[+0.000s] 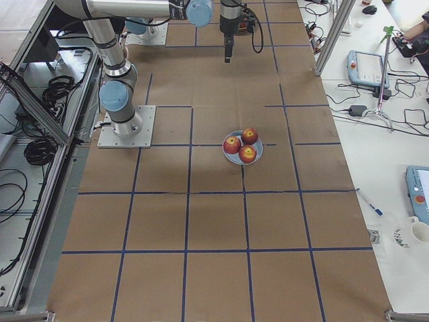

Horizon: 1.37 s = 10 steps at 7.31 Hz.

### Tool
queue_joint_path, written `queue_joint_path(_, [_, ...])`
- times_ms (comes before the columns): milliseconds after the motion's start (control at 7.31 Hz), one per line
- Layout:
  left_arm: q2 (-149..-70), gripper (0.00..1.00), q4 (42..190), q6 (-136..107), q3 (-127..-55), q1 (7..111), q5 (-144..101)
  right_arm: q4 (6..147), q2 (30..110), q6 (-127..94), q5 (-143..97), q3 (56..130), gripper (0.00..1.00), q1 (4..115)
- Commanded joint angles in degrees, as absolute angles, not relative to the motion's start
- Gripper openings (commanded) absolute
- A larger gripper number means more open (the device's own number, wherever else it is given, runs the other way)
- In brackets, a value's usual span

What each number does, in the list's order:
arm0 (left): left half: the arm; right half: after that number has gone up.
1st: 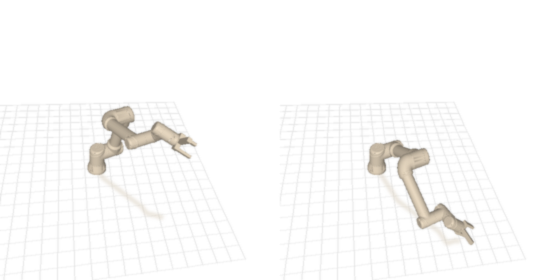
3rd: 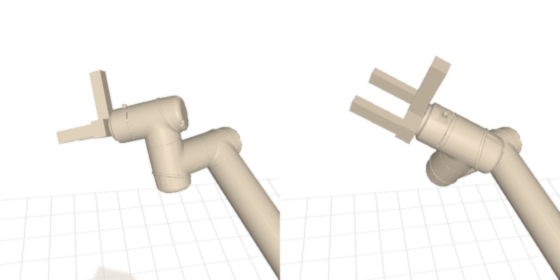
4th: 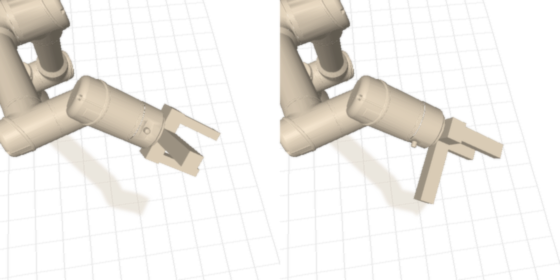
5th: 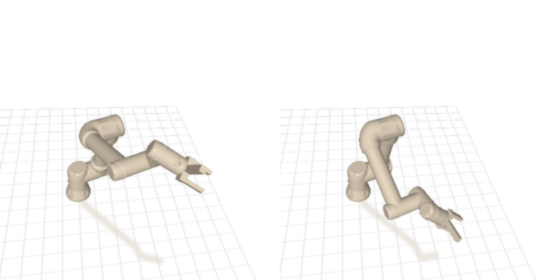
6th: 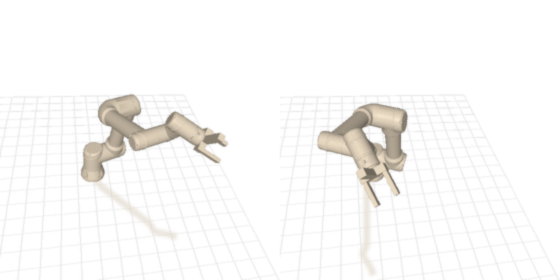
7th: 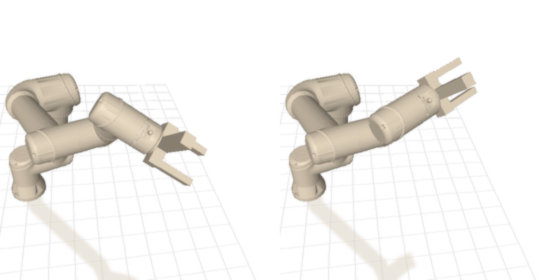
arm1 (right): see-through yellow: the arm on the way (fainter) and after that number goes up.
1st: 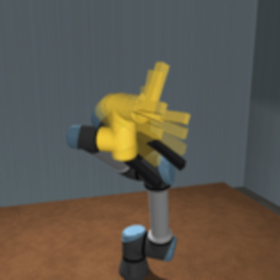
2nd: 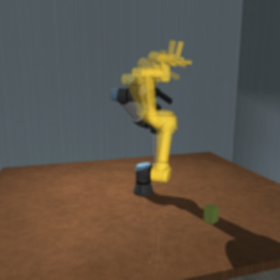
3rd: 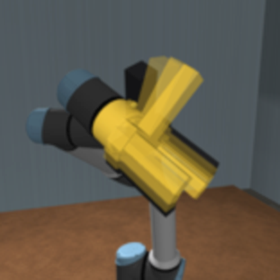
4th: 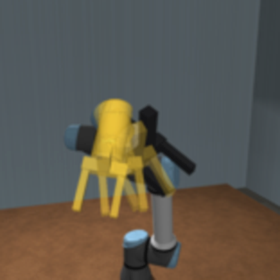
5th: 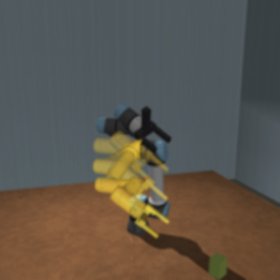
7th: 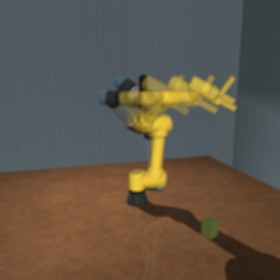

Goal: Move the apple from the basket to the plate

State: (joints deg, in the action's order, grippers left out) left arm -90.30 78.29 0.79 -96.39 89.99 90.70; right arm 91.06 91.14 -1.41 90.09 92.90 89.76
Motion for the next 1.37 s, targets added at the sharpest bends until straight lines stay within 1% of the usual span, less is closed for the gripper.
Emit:
queue_joint_path(0, [-89.91, 0.99, 78.22, 0.79, -97.03, 89.91, 90.79, 90.97, 91.14, -1.41, 90.09, 92.90, 1.00, 89.74])
queue_joint_path(821, [-90.44, 0.99, 77.96, 1.67, -97.56, 89.21, 91.14, 90.88, 91.14, -1.41, 90.09, 92.99, 1.00, 89.74])
queue_joint_path(1231, [-92.80, 0.98, 76.65, 1.32, -98.44, 89.12, 91.14, 90.97, 91.14, -1.41, 90.09, 92.99, 1.00, 89.74])
